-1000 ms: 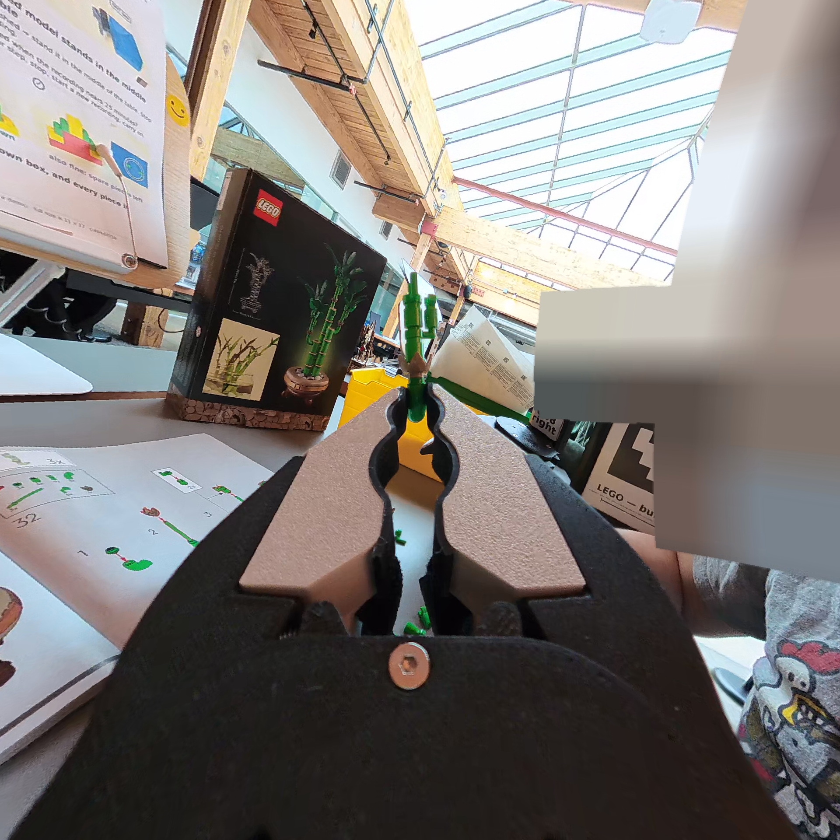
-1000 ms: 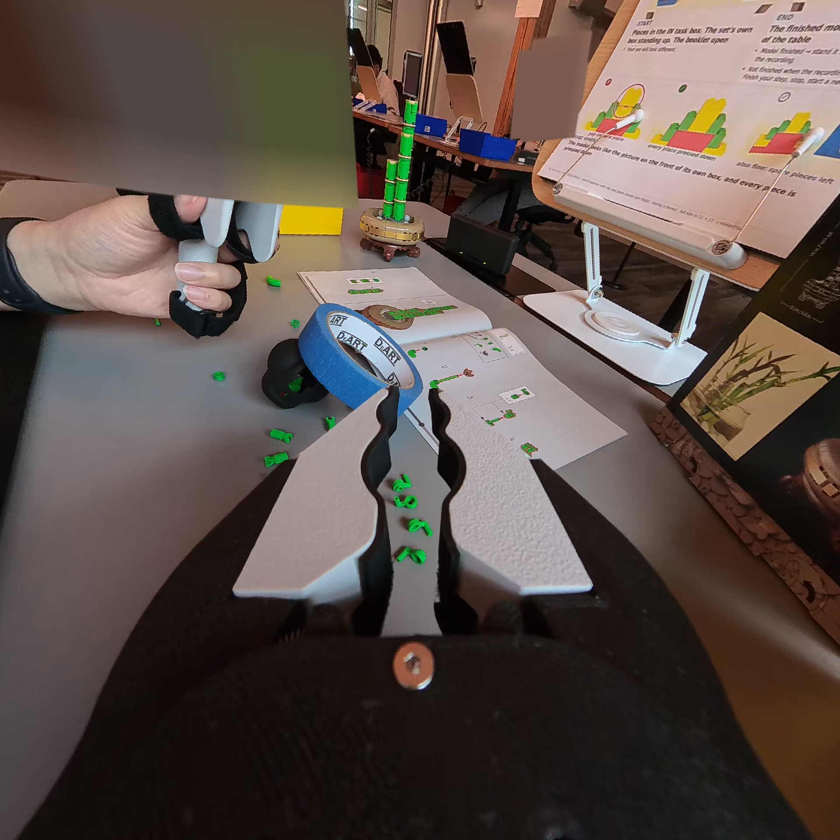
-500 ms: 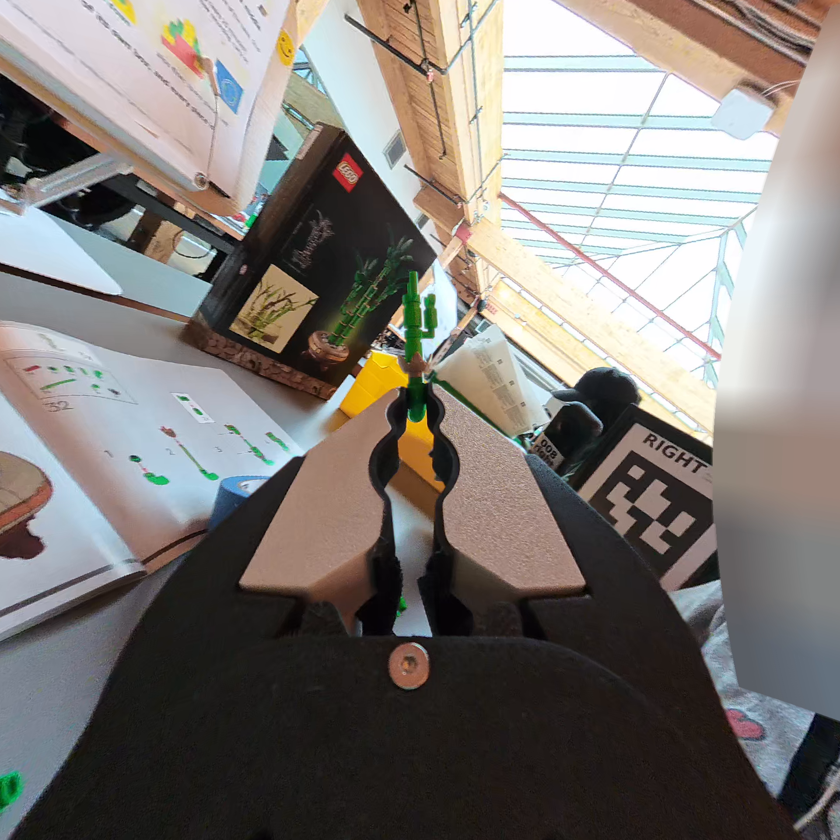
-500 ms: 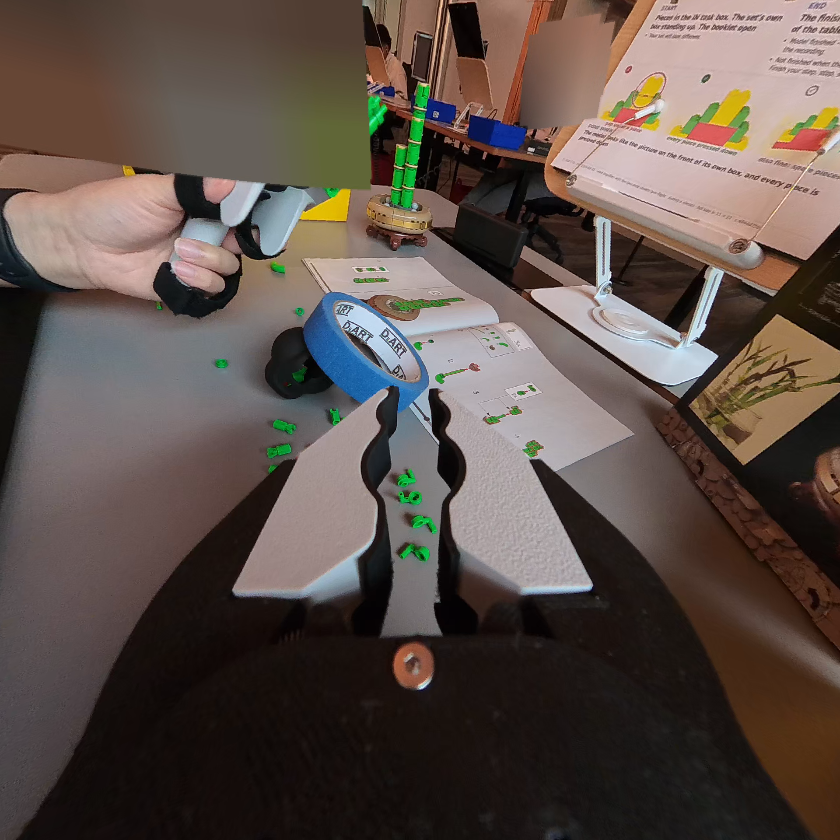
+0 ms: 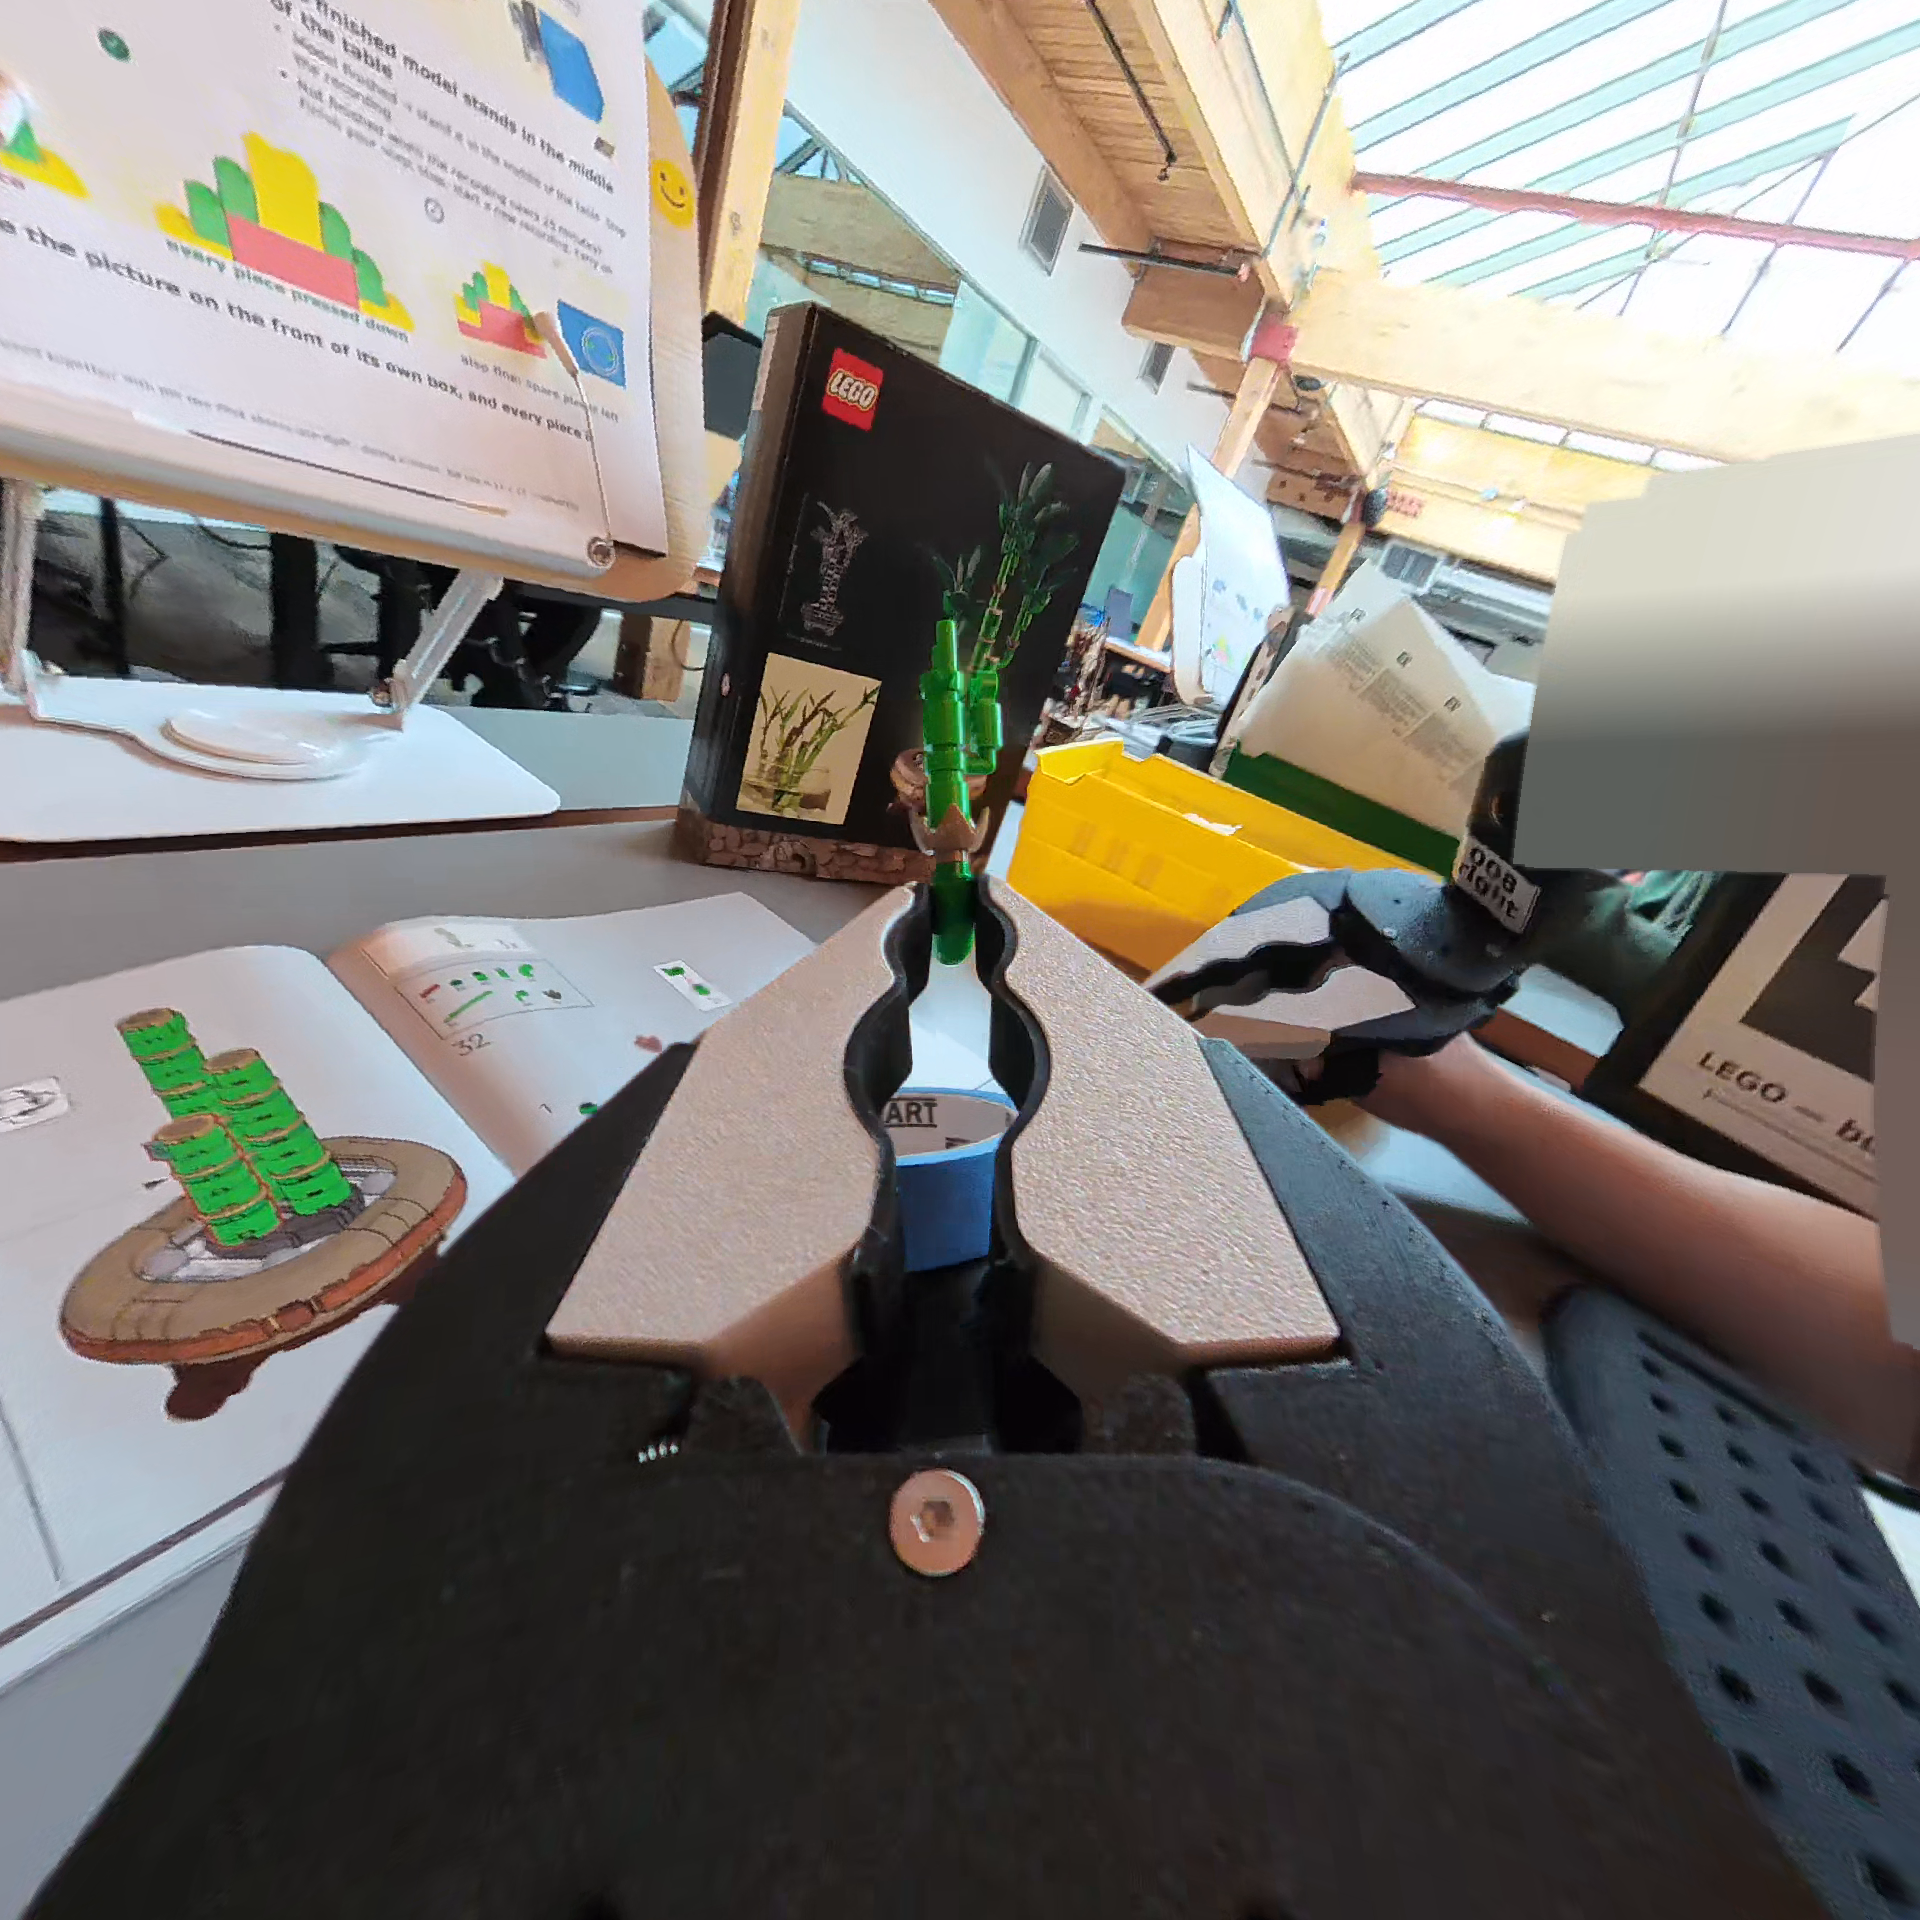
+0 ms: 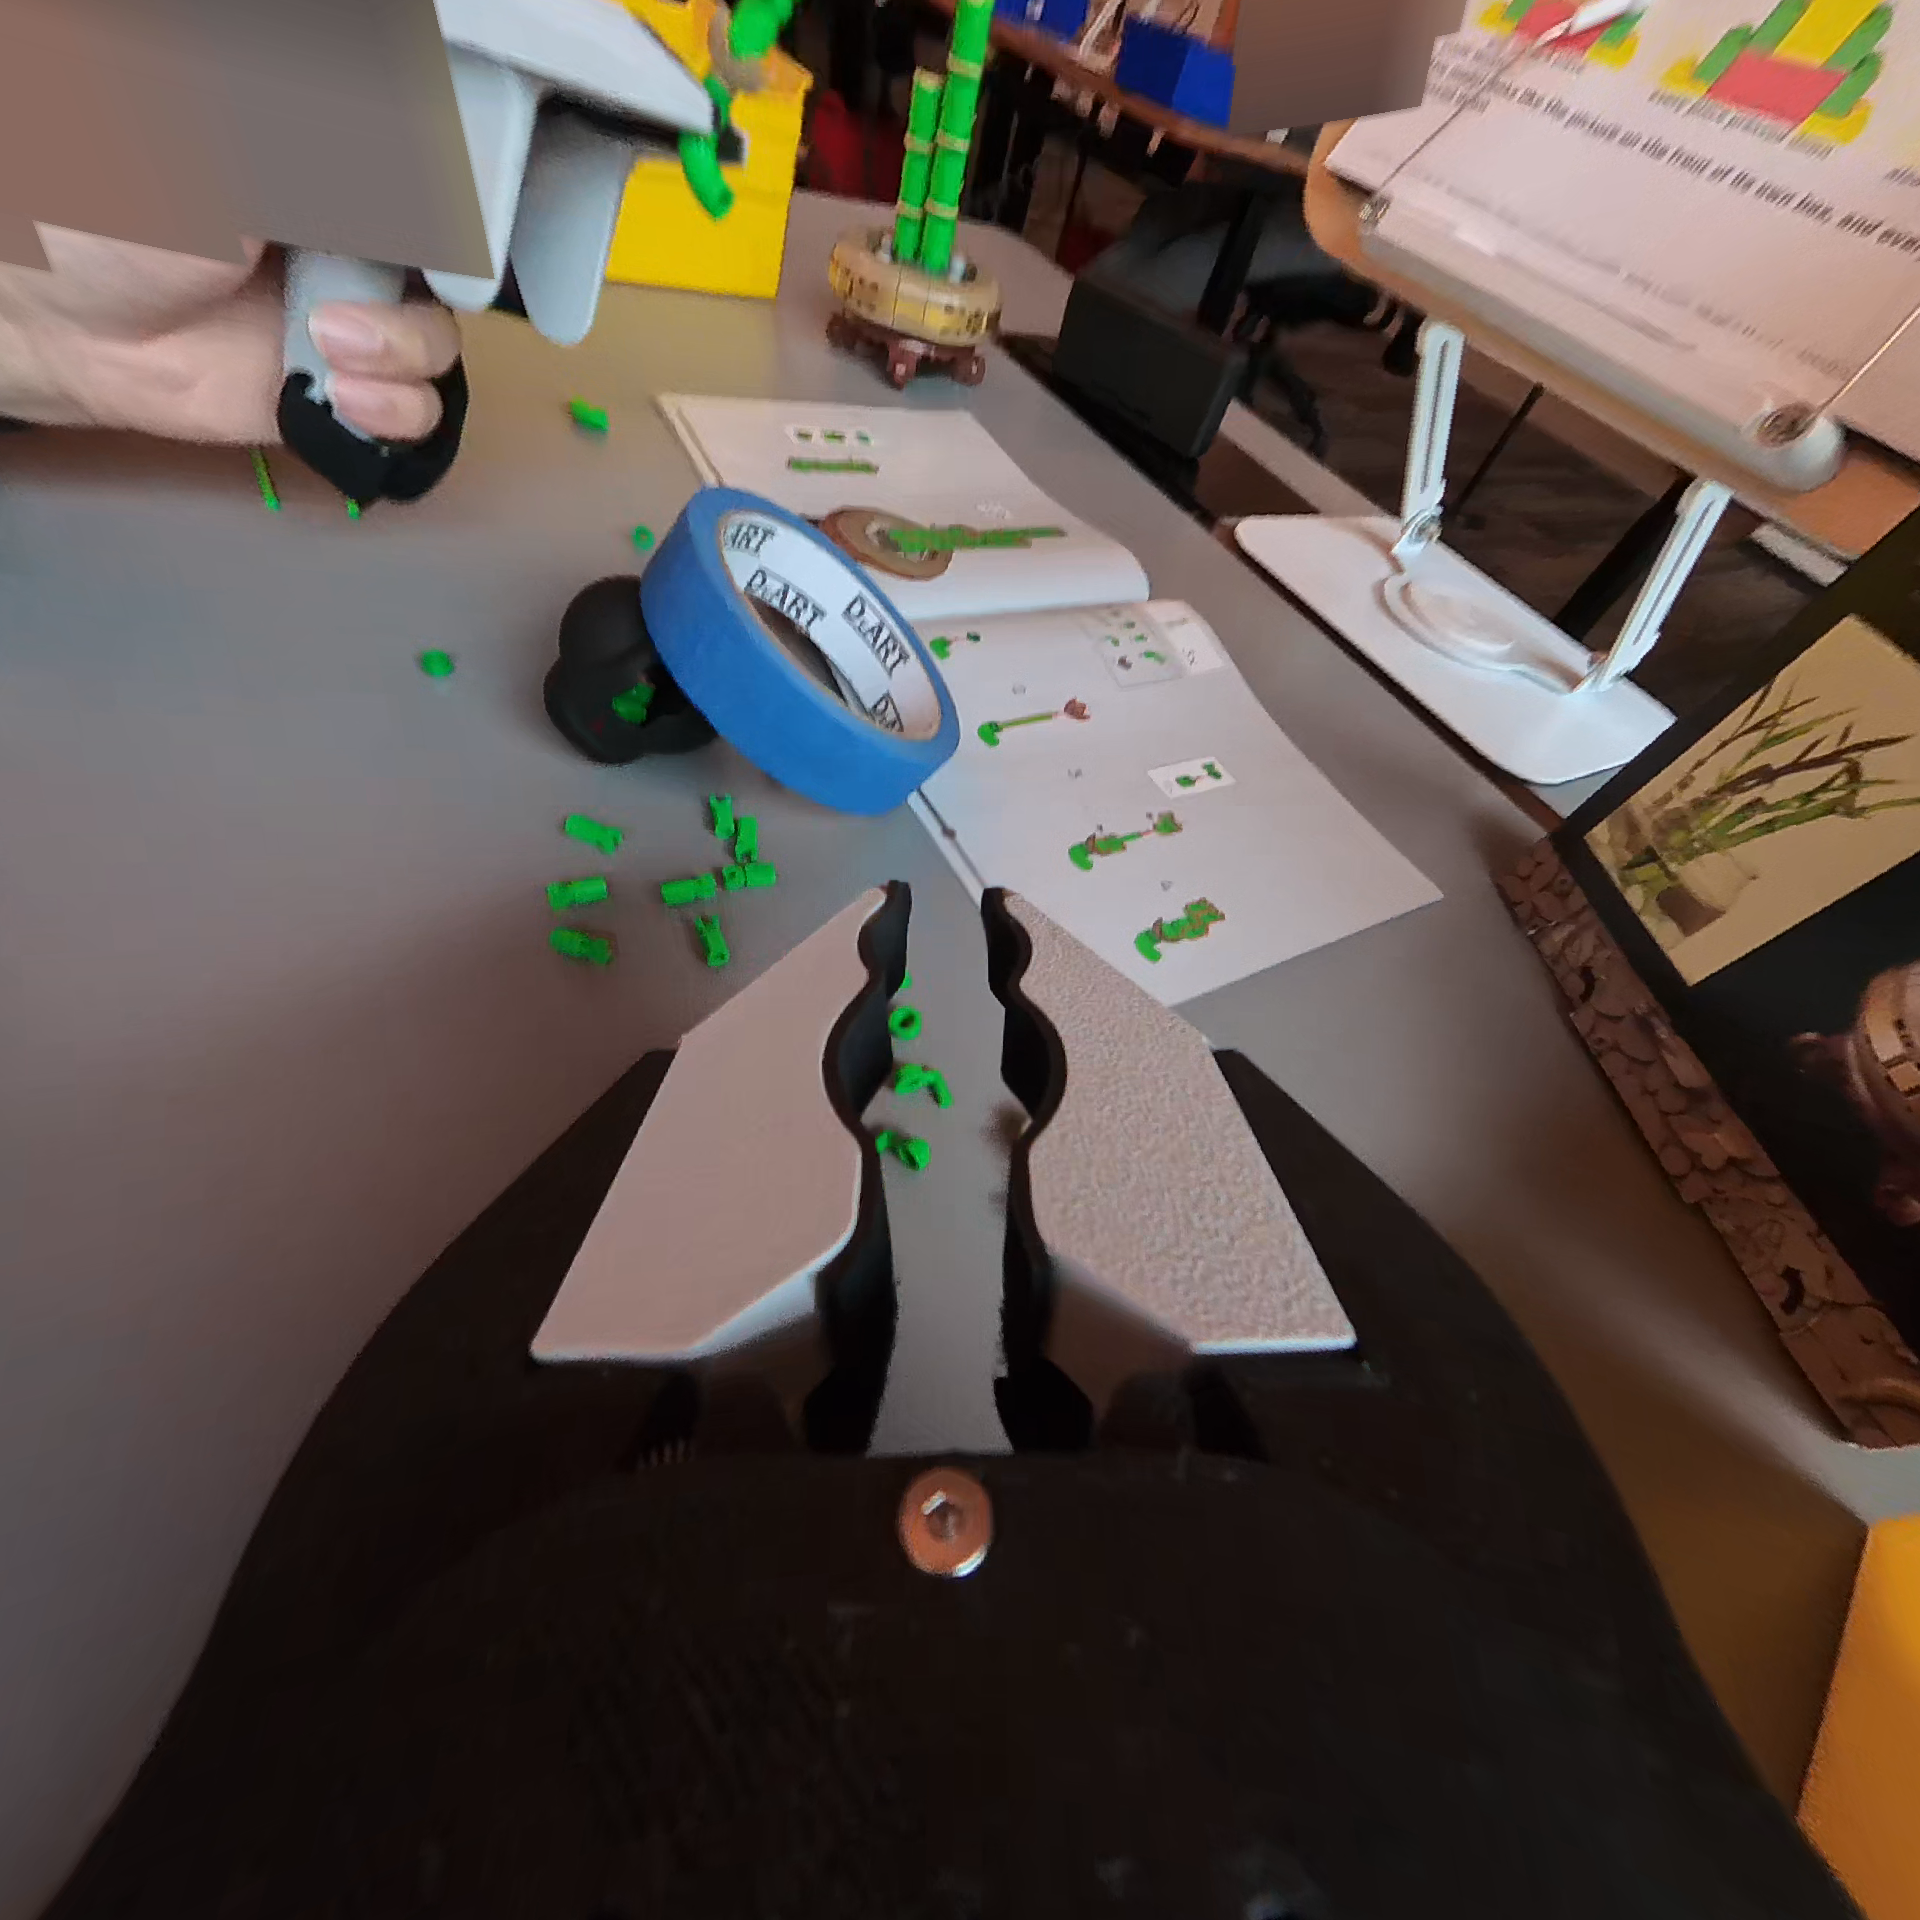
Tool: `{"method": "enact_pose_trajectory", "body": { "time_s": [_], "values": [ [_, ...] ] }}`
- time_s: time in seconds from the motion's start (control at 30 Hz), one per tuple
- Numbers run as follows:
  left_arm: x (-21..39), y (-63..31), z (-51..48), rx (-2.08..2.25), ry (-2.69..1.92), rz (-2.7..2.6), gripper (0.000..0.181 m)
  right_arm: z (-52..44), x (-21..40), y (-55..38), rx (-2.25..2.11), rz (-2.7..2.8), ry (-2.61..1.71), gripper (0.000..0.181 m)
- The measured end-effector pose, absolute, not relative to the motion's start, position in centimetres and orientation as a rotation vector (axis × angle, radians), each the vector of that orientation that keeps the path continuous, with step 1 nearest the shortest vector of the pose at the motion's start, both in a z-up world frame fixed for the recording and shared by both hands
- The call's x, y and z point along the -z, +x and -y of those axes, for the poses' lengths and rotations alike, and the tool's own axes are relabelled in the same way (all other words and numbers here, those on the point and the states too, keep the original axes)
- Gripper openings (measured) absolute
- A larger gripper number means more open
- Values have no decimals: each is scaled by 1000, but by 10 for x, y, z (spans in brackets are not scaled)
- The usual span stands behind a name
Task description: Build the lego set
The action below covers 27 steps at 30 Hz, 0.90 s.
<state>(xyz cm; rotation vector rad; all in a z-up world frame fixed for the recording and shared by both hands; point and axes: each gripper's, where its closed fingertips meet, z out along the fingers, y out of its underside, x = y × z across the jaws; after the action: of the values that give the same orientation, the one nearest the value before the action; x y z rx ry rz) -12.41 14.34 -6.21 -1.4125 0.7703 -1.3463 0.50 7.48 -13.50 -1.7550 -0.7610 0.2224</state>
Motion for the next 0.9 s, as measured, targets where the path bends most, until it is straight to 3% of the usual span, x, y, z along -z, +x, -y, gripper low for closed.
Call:
{"method": "enact_pose_trajectory", "body": {
  "time_s": [0.2,0.5,0.9],
  "values": [
    [75,-128,-151,1226,-1534,-770,6,-72,160,9,-305,787,-1895,12],
    [84,-133,-157,1536,-1679,-581,5,-72,166,7,-298,825,-1903,12],
    [84,-129,-153,1544,-1634,-624,5,-57,184,9,-387,918,-2015,13]
  ]
}}
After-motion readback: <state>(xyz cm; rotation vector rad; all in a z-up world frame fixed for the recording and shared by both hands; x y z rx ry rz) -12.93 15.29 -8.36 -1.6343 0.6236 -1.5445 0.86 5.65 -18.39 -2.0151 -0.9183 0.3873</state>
